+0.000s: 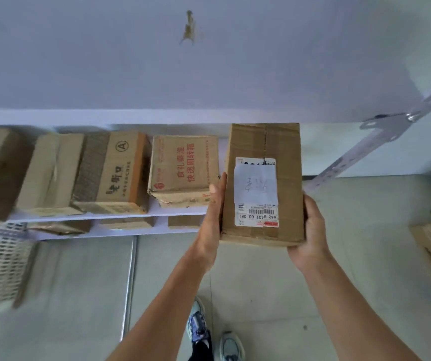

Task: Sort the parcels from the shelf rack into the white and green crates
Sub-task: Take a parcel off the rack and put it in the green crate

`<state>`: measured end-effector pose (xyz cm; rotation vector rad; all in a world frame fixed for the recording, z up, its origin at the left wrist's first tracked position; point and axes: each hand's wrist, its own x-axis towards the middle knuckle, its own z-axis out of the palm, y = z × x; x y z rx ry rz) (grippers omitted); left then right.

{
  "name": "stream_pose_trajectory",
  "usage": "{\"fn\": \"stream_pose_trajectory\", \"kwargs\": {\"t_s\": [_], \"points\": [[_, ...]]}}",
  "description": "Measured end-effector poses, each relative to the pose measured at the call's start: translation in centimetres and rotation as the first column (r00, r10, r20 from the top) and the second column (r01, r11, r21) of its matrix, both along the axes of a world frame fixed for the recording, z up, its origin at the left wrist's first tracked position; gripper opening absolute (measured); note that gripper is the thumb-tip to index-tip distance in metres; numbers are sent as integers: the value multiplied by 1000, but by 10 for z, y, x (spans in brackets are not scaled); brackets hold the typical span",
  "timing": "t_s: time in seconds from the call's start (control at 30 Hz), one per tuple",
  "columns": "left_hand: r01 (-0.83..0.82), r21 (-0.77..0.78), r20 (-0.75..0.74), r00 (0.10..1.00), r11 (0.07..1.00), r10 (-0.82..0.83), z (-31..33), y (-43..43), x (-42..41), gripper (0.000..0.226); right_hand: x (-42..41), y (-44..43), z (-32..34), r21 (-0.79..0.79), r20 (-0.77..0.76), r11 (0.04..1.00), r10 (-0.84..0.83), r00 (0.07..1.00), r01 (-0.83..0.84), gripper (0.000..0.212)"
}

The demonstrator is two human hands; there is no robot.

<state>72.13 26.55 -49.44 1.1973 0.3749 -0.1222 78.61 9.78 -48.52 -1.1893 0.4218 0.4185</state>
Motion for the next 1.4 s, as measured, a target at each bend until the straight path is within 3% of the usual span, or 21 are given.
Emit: {"fn": "stream_pose_trajectory", "kwargs": {"t_s": [0.4, 0.63, 0.8, 1.1, 1.4], "points": [[-284, 68, 3, 959, 956, 284, 105, 6, -161, 61, -107, 33, 85, 42, -31, 942, 334, 942, -332, 45], [-464, 76, 12, 885, 882, 465, 143, 40, -247, 72, -164, 94, 113, 58, -27, 835, 549, 836, -547, 50], [-549, 85, 9, 835, 831, 551, 161, 90, -312, 61, -215, 162, 130, 93, 7, 746, 661, 750, -659, 48], [-666, 82, 81, 746, 742, 661, 166, 216, -459, 65, -348, 310, 143, 89, 108, 579, 803, 586, -810, 52], [-746, 65, 39, 665, 663, 745, 167, 350, -585, 71, -471, 459, 147, 62, 131, 492, 859, 495, -869, 55]]}}
